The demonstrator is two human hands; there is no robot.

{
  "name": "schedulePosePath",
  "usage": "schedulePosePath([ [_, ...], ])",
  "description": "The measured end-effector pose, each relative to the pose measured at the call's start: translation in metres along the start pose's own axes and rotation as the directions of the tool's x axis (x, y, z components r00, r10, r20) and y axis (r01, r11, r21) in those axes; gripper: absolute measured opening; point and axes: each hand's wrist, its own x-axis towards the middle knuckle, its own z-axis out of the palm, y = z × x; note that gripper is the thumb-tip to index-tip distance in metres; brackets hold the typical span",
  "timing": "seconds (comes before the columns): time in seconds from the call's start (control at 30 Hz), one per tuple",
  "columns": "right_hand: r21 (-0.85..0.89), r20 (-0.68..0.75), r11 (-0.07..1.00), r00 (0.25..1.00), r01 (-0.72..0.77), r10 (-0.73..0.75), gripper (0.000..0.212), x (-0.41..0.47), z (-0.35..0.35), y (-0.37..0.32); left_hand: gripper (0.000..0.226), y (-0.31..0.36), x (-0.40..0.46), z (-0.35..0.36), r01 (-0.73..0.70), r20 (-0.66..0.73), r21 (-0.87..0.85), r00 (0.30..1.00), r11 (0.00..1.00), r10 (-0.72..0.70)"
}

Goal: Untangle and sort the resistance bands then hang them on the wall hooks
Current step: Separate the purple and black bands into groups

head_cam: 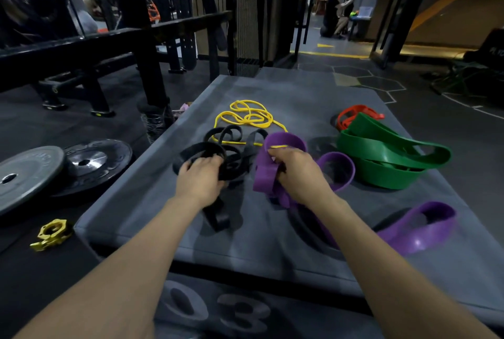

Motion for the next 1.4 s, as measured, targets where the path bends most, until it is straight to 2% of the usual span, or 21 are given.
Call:
schedulePosePath([
  [0.07, 0.023, 0.108, 0.999, 0.993, 0.048, -0.05, 0.027, 0.0, 0.004, -0.003, 0.039, 0.003, 0.002, 0.004, -0.019, -0.003, 0.114, 1.0, 0.993, 0.019],
  [0.13, 0.031, 0.197, 0.993, 0.974, 0.111, -0.115, 0.04, -0.002, 0.008, -0.008, 0.03, 0.0, 0.003, 0.002, -0.014, -0.038, 0.166, 0.999, 0.986, 0.021],
  [0.2, -0.046, 0.244, 0.983, 0.956, 0.178, -0.162, 0.048, -0.003, 0.012, -0.01, 0.023, -0.005, 0.004, -0.005, 0.007, -0.1, 0.13, 0.995, 0.992, 0.006],
  [0.27, -0.093, 0.219, 0.969, 0.954, 0.228, -0.204, 0.049, -0.001, 0.017, -0.011, 0.022, -0.013, 0.005, -0.016, 0.059, -0.211, 0.045, 0.976, 0.997, -0.048],
  [0.37, -0.127, 0.124, 0.953, 0.958, 0.274, -0.259, 0.05, 0.006, 0.02, -0.017, 0.025, -0.032, 0.007, -0.029, 0.079, -0.421, -0.038, 0.903, 0.996, -0.087],
  [0.47, -0.123, 0.078, 0.941, 0.948, 0.315, -0.307, 0.051, 0.014, 0.026, -0.021, 0.021, -0.047, 0.006, -0.032, 0.043, -0.515, -0.045, 0.855, 0.998, -0.06],
  [0.57, -0.125, 0.122, 0.945, 0.95, 0.303, -0.289, 0.05, 0.02, 0.03, -0.028, 0.02, -0.057, 0.004, -0.027, 0.05, -0.452, -0.07, 0.889, 0.996, -0.076],
  [0.67, -0.169, 0.251, 0.944, 0.939, 0.283, -0.237, 0.049, 0.019, 0.044, -0.028, 0.033, -0.062, 0.001, -0.022, 0.089, -0.174, -0.076, 0.98, 0.993, -0.101],
  [0.73, -0.166, 0.251, 0.949, 0.942, 0.269, -0.223, 0.05, 0.019, 0.05, -0.029, 0.051, -0.059, -0.004, -0.023, 0.131, -0.05, -0.142, 0.989, 0.981, -0.14],
  [0.77, -0.156, 0.247, 0.956, 0.947, 0.249, -0.206, 0.051, 0.02, 0.05, -0.03, 0.058, -0.056, -0.006, -0.026, 0.135, -0.054, -0.178, 0.988, 0.975, -0.147],
  [0.83, -0.131, 0.262, 0.967, 0.948, 0.22, -0.181, 0.052, 0.02, 0.046, -0.031, 0.059, -0.049, -0.009, -0.032, 0.087, -0.162, -0.216, 0.979, 0.972, -0.124],
  [0.9, -0.133, 0.273, 0.966, 0.945, 0.223, -0.181, 0.052, 0.017, 0.041, -0.033, 0.047, -0.039, -0.011, -0.036, -0.007, -0.279, -0.226, 0.959, 0.974, -0.058],
  [1.0, -0.111, 0.232, 0.969, 0.954, 0.22, -0.19, 0.054, 0.007, 0.033, -0.027, 0.034, -0.016, -0.015, -0.037, -0.138, -0.344, -0.229, 0.937, 0.964, 0.052],
  [1.1, -0.089, 0.15, 0.98, 0.975, 0.179, -0.165, 0.052, -0.008, 0.015, -0.015, 0.029, 0.018, -0.021, -0.036, -0.236, -0.348, -0.231, 0.926, 0.944, 0.147],
  [1.2, -0.195, 0.105, 0.971, 0.987, 0.138, -0.119, 0.041, -0.025, -0.007, 0.007, 0.036, 0.049, -0.029, -0.031, -0.343, -0.311, -0.25, 0.914, 0.905, 0.26],
  [1.3, -0.281, 0.177, 0.957, 0.984, 0.077, -0.027, 0.043, -0.046, -0.029, 0.033, 0.037, 0.076, -0.036, -0.02, -0.373, -0.225, -0.266, 0.921, 0.889, 0.319],
  [1.4, -0.325, 0.329, 0.946, 0.938, 0.01, 0.104, 0.066, -0.071, -0.047, 0.054, 0.044, 0.098, -0.041, -0.013, -0.361, -0.144, -0.261, 0.931, 0.895, 0.334],
])
